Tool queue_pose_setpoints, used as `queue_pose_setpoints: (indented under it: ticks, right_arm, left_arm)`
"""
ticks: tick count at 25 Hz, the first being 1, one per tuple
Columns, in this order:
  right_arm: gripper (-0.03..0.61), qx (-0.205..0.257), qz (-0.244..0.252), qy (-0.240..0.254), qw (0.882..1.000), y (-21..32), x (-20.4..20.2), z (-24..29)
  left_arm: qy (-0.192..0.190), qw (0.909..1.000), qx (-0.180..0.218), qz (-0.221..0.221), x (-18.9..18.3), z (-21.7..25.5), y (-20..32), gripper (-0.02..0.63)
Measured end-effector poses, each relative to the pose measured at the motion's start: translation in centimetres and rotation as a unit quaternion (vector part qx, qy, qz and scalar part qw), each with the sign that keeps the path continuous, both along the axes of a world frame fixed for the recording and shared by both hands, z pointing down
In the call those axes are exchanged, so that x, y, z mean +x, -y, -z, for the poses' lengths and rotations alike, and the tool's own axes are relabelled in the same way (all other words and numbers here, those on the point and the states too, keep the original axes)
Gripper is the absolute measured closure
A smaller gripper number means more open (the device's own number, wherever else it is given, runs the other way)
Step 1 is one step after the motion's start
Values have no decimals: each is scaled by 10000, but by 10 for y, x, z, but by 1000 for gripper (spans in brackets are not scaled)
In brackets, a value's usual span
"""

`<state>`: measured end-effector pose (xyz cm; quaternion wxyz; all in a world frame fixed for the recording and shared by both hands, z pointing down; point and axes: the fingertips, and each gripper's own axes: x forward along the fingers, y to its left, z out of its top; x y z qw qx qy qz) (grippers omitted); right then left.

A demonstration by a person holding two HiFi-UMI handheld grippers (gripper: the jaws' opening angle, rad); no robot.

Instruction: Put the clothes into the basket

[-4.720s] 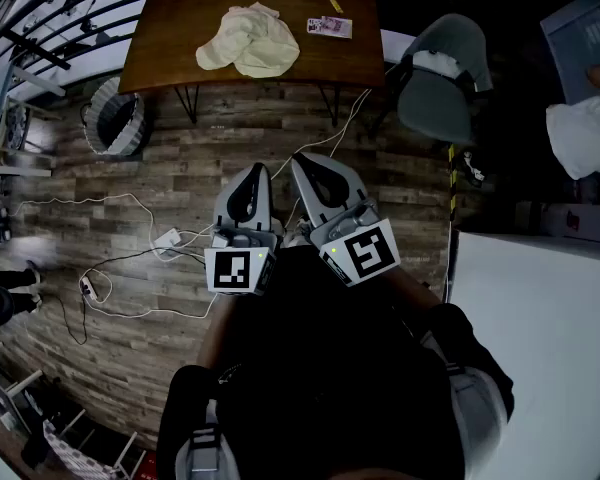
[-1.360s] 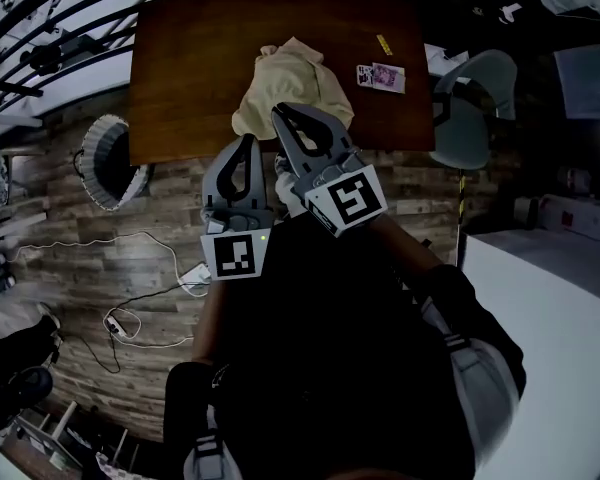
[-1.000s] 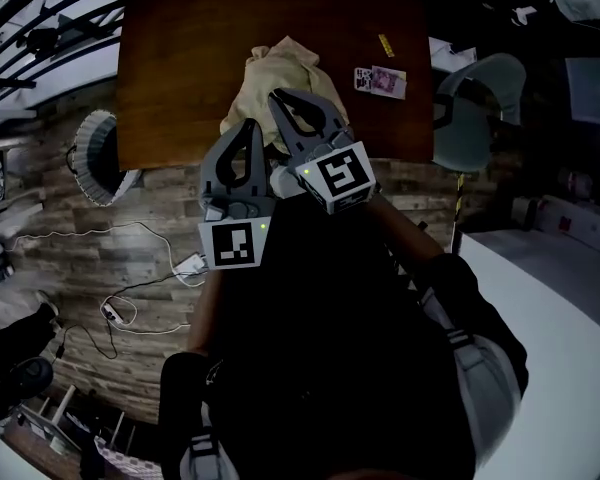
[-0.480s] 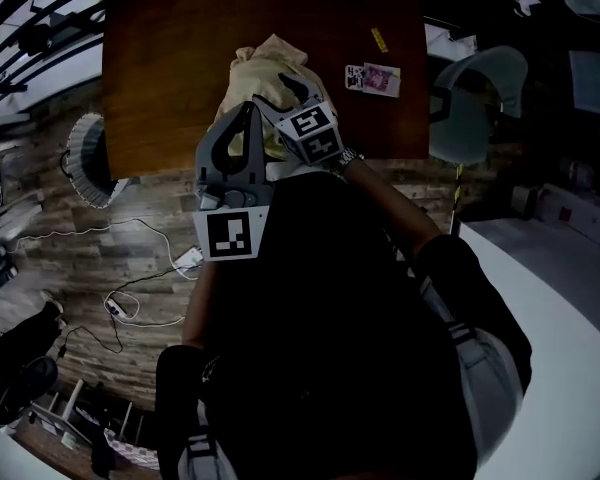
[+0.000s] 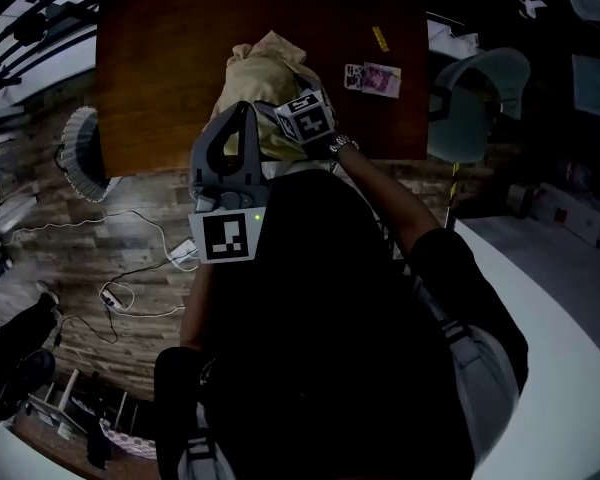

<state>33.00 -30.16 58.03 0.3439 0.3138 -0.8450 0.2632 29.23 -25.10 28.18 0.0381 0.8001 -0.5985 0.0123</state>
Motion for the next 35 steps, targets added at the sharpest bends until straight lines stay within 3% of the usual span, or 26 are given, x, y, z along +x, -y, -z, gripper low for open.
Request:
queue_pose_setpoints:
  ticks: [7, 20, 25, 35]
  right_arm:
    - [100, -321, -159, -163, 9992, 0, -2, -37]
    - [117, -278, -234, -590, 9976, 0, 7, -78]
    - [190, -256, -83, -774, 9966, 0, 6, -76]
    - [425, -186, 201, -1149, 9930, -8, 5, -73]
  left_arm:
    - [100, 9999, -98, 9, -3, -6, 0, 600]
    - [170, 9997, -166, -75, 2, -9, 2, 600]
    - [90, 9998, -172, -86, 2, -11, 5, 600]
    - [96, 9998, -159, -114, 2, -9, 2, 600]
